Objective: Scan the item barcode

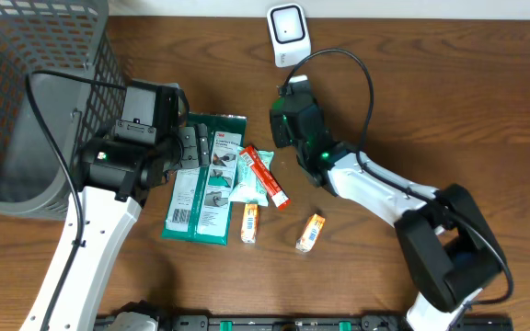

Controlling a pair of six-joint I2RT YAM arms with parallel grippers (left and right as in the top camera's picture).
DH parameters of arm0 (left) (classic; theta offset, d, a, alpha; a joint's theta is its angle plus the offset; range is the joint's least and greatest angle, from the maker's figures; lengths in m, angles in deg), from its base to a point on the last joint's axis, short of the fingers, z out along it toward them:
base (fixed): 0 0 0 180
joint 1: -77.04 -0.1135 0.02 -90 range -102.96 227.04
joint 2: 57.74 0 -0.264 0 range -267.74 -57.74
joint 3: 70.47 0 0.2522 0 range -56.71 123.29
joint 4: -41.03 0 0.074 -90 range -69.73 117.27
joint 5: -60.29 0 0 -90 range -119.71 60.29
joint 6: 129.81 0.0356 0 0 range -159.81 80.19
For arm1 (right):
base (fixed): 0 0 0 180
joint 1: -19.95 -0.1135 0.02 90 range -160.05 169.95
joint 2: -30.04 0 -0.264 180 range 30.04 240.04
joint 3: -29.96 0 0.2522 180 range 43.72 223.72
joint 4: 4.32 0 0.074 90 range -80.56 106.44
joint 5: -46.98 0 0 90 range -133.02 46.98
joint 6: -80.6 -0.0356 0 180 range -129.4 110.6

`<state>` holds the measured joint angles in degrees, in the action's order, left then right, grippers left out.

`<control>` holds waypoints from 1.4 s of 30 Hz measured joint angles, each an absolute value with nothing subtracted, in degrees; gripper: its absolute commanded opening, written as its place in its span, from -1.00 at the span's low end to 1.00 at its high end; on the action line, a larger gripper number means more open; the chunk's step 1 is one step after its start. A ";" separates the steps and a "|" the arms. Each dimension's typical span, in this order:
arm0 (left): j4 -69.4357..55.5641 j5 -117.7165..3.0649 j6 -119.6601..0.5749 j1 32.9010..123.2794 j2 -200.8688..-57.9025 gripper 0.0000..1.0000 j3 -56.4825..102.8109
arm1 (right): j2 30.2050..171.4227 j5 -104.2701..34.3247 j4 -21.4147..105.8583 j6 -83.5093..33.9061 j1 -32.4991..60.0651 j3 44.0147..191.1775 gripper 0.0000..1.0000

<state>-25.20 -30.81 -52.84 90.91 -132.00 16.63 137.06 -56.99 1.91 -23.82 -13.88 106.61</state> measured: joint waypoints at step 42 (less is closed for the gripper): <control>-25.15 -30.81 -52.84 90.91 -132.00 0.68 16.63 | 119.99 -51.20 37.01 -17.68 -13.13 112.41 0.69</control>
<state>-25.15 -30.81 -52.84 90.91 -132.00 16.63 119.99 -51.20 37.01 -17.68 -13.13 112.41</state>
